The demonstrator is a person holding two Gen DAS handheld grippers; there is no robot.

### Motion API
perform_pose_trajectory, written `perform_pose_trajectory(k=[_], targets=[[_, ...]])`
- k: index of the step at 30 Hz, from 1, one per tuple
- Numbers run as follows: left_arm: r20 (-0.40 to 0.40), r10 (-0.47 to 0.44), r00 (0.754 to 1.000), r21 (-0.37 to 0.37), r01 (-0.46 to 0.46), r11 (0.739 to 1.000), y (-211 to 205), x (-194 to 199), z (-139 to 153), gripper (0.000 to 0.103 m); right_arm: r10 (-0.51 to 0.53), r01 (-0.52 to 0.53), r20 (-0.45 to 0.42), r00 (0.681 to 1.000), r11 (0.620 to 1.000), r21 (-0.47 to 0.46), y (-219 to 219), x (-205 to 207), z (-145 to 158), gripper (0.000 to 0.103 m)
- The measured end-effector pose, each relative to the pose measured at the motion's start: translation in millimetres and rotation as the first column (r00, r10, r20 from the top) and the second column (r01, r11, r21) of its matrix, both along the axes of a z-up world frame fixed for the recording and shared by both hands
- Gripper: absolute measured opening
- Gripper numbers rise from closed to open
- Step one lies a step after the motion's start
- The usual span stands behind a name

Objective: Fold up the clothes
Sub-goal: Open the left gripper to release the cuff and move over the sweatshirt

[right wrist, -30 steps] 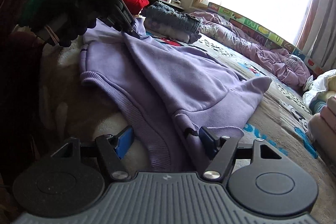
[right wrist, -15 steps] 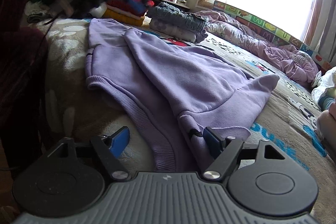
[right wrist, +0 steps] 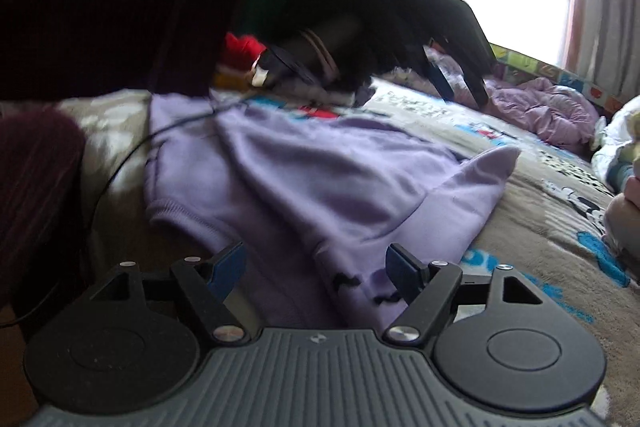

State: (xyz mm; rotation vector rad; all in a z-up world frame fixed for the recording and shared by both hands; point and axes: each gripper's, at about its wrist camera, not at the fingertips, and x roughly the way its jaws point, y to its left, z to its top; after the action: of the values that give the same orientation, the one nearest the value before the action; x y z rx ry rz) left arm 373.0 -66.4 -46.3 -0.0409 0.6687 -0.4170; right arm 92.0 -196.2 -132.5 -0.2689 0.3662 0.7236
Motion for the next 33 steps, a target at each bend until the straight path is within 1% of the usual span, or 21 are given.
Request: perform_pose_trajectory(k=[2, 4, 7, 9, 11, 16, 17, 18, 19, 20, 22, 24, 25, 27, 29, 31, 32, 33], targets=[[-0.018, -0.016, 1.0, 0.001, 0.016, 1.0, -11.6, 15.8, -3.0, 0.041, -0.026, 0.026, -0.001, 1.0, 0.999, 0.026, -3.3, 4.0, 0.0, 0.077], [-0.044, -0.031, 0.999, -0.004, 0.031, 1.0, -21.4, 31.8, -8.0, 0.041, -0.048, 0.048, -0.022, 0.999, 0.998, 0.039, -5.3, 10.3, -1.8, 0.077], [-0.089, -0.032, 0.995, -0.016, 0.031, 0.999, -32.2, 54.6, -16.2, 0.041, -0.062, 0.065, -0.042, 0.997, 0.996, 0.061, -6.0, 16.5, -3.3, 0.077], [-0.112, -0.028, 0.993, -0.02, 0.026, 0.999, -37.7, 68.1, -18.4, 0.041, -0.057, 0.06, -0.047, 0.997, 0.996, 0.069, -5.1, 17.7, -4.5, 0.077], [-0.128, -0.022, 0.992, -0.009, 0.021, 1.0, -42.2, 79.4, -23.1, 0.041, -0.049, 0.053, -0.052, 0.997, 0.996, 0.072, -3.1, 18.8, -5.8, 0.077], [-0.156, -0.018, 0.988, -0.016, 0.016, 1.0, -40.4, 96.5, -32.6, 0.04, -0.04, 0.046, -0.068, 0.997, 0.996, 0.082, 1.0, 20.6, -8.2, 0.077], [-0.162, -0.018, 0.987, -0.019, 0.015, 1.0, -39.8, 99.7, -34.5, 0.033, -0.04, 0.046, -0.071, 0.997, 0.995, 0.084, 1.5, 21.2, -8.3, 0.077], [-0.168, -0.018, 0.986, -0.021, 0.015, 1.0, -39.1, 102.8, -36.3, 0.02, -0.04, 0.047, -0.078, 0.996, 0.995, 0.089, 1.6, 22.1, -9.0, 0.077], [-0.173, -0.018, 0.985, -0.024, 0.014, 1.0, -38.4, 106.0, -38.2, 0.015, -0.039, 0.047, -0.086, 0.996, 0.994, 0.094, 1.6, 23.0, -9.7, 0.077], [-0.175, -0.018, 0.984, -0.044, 0.011, 0.999, -34.8, 108.5, -39.4, 0.014, -0.038, 0.047, -0.097, 0.995, 0.995, 0.092, 2.2, 24.2, -10.9, 0.078], [-0.174, -0.016, 0.985, -0.144, -0.009, 0.99, -17.5, 113.0, -41.2, 0.014, -0.034, 0.045, -0.116, 0.993, 0.995, 0.086, 3.8, 26.1, -13.6, 0.079], [-0.2, 0.003, 0.98, -0.26, -0.055, 0.964, 4.6, 122.0, -50.9, 0.013, -0.028, 0.037, -0.122, 0.992, 0.997, 0.074, 6.4, 26.6, -16.4, 0.082], [-0.226, 0.008, 0.974, -0.324, -0.083, 0.942, 16.4, 123.9, -60.4, 0.013, -0.025, 0.034, -0.122, 0.992, 0.997, 0.073, 7.2, 26.0, -17.1, 0.084], [-0.275, 0.017, 0.961, -0.439, -0.141, 0.887, 38.7, 127.0, -78.8, 0.013, -0.017, 0.028, -0.134, 0.991, 0.996, 0.08, 7.3, 26.6, -18.1, 0.086], [-0.311, 0.034, 0.95, -0.518, -0.199, 0.832, 55.9, 127.7, -94.7, 0.013, -0.012, 0.025, -0.144, 0.99, 0.996, 0.085, 7.5, 27.2, -19.0, 0.087], [-0.343, 0.049, 0.938, -0.586, -0.255, 0.769, 72.5, 128.1, -109.4, 0.005, -0.01, 0.023, -0.148, 0.989, 0.996, 0.086, 7.7, 27.8, -19.6, 0.087], [-0.351, 0.063, 0.934, -0.611, -0.28, 0.741, 79.4, 127.8, -114.3, 0.004, -0.01, 0.023, -0.149, 0.989, 0.996, 0.086, 7.8, 28.0, -19.9, 0.087], [-0.359, 0.071, 0.931, -0.626, -0.296, 0.721, 83.8, 128.0, -118.0, 0.004, -0.009, 0.022, -0.15, 0.989, 0.996, 0.087, 7.9, 28.2, -20.1, 0.087]])
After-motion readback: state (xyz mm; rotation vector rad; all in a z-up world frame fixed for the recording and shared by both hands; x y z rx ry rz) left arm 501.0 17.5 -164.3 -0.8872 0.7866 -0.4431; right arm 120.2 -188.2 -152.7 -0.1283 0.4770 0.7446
